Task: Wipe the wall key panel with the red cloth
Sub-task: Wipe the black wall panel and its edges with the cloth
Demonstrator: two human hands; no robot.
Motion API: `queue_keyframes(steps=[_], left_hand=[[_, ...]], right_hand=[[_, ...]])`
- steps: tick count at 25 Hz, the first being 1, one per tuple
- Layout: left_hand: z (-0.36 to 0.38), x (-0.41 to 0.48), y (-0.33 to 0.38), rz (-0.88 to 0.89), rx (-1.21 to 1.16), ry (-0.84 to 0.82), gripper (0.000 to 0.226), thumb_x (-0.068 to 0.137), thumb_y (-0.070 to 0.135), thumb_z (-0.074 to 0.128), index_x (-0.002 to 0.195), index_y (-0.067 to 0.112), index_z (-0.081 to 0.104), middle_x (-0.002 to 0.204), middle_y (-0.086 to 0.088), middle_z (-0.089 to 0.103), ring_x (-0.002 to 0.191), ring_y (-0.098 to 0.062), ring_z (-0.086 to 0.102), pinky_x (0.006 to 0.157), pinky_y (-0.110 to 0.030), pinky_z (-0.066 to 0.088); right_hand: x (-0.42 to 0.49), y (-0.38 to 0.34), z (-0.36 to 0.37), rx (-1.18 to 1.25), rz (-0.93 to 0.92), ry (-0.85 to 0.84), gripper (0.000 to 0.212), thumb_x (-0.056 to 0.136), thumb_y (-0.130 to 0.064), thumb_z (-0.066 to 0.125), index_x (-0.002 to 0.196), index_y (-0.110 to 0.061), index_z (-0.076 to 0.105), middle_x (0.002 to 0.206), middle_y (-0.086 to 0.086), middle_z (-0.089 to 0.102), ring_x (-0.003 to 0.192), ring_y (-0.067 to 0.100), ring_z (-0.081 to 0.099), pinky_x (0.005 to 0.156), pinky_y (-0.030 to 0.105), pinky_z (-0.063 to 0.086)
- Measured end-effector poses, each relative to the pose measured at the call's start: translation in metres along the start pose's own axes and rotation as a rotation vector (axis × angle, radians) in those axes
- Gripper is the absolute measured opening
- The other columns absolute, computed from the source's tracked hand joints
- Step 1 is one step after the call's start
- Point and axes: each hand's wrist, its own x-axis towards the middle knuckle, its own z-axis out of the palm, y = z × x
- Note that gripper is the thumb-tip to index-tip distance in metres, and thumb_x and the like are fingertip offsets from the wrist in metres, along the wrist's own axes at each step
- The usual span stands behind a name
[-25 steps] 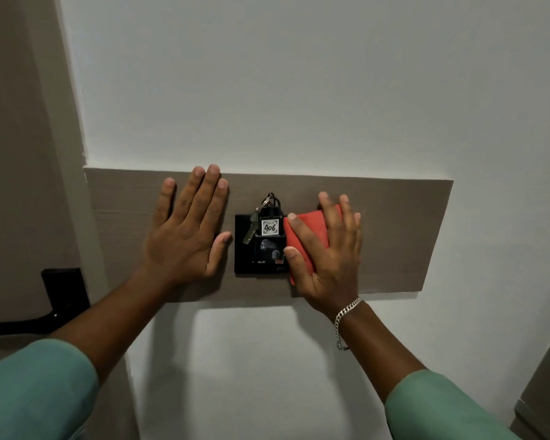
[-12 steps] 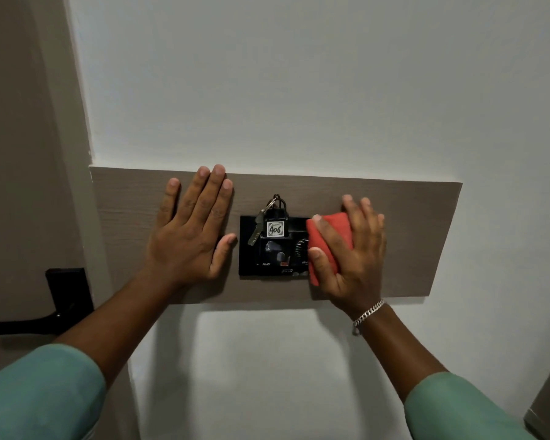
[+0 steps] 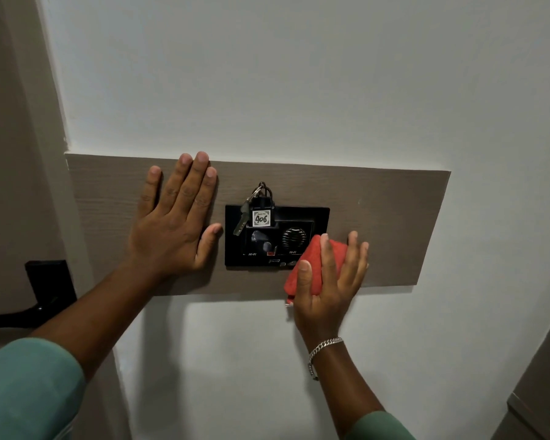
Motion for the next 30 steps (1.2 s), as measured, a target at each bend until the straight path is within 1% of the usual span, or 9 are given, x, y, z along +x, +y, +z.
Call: queue_keyframes(steps=[3,6,9,13,15,19,22,25,30], left_hand=[[0.001,-0.001,0.0,-0.006,-0.003,0.009,0.075,0.094,0.043,0.033,0.156,0.004,0.017,0.165,-0.014,0.01,0.154,-0.028,0.008,0.123,-0.053,0.008],[0.001,0.0,0.001,-0.002,0.0,0.014,0.075,0.094,0.043,0.033,0.156,0.004,0.017,0.166,-0.012,0.006,0.154,-0.029,0.008,0.124,-0.052,0.007],[0.005,-0.003,0.0,0.002,-0.012,0.011,0.076,0.093,0.044,0.033,0.156,0.004,0.016,0.167,-0.012,0.004,0.154,-0.03,0.009,0.125,-0.051,0.004],[0.004,-0.001,-0.001,0.001,0.01,0.004,0.077,0.094,0.045,0.032,0.156,0.004,0.015,0.167,-0.012,0.003,0.154,-0.03,0.007,0.125,-0.051,0.003],[0.001,0.0,0.001,-0.006,0.005,-0.003,0.076,0.094,0.044,0.031,0.156,0.003,0.015,0.166,-0.013,0.005,0.154,-0.03,0.007,0.124,-0.051,0.003],[-0.001,0.001,0.0,0.002,0.016,-0.019,0.077,0.094,0.043,0.032,0.156,0.003,0.014,0.165,-0.015,0.008,0.154,-0.03,0.006,0.125,-0.049,-0.001],[-0.002,0.001,0.001,0.01,0.019,-0.019,0.076,0.094,0.043,0.033,0.156,0.002,0.014,0.165,-0.016,0.007,0.154,-0.03,0.004,0.125,-0.048,-0.003],[-0.003,0.001,0.002,0.008,0.001,-0.019,0.076,0.095,0.043,0.034,0.156,0.002,0.015,0.164,-0.015,0.007,0.154,-0.028,0.002,0.125,-0.048,-0.004],[-0.004,0.001,-0.001,0.013,-0.015,-0.036,0.076,0.096,0.044,0.034,0.156,0.002,0.015,0.164,-0.016,0.009,0.154,-0.029,0.003,0.124,-0.047,-0.006]], right_hand=[[0.007,-0.007,0.003,0.053,0.02,0.05,0.047,0.096,-0.035,0.05,0.141,-0.019,0.053,0.159,0.02,0.03,0.153,0.034,0.018,0.115,0.068,0.026],[0.034,-0.025,0.014,0.098,-0.065,0.11,0.042,0.1,-0.039,0.047,0.139,-0.026,0.054,0.158,0.019,0.034,0.152,0.032,0.023,0.116,0.062,0.03],[0.046,-0.026,0.017,-0.023,-0.295,0.066,0.042,0.1,-0.047,0.046,0.138,-0.031,0.055,0.155,0.017,0.041,0.15,0.036,0.029,0.12,0.058,0.028],[0.054,0.005,0.003,-0.164,-0.629,-0.042,0.049,0.097,-0.05,0.049,0.142,-0.032,0.048,0.153,0.014,0.041,0.147,0.039,0.032,0.12,0.06,0.026],[0.05,0.009,0.003,-0.164,-0.538,-0.021,0.05,0.097,-0.052,0.048,0.142,-0.03,0.048,0.154,0.014,0.04,0.147,0.039,0.032,0.121,0.06,0.024],[0.013,-0.018,0.019,-0.041,-0.057,0.091,0.053,0.1,-0.051,0.04,0.147,-0.028,0.042,0.161,0.013,0.031,0.153,0.034,0.02,0.122,0.06,0.021],[-0.001,-0.036,0.033,0.044,0.163,0.158,0.06,0.099,-0.053,0.04,0.15,-0.023,0.037,0.164,0.014,0.025,0.155,0.033,0.014,0.12,0.061,0.021],[-0.018,-0.044,0.041,0.062,0.186,0.171,0.065,0.098,-0.052,0.043,0.153,-0.02,0.031,0.164,0.017,0.021,0.155,0.036,0.011,0.12,0.063,0.022],[-0.039,-0.025,0.037,0.014,-0.018,0.046,0.059,0.095,-0.036,0.052,0.151,-0.025,0.034,0.161,0.021,0.021,0.153,0.041,0.014,0.117,0.067,0.024]])
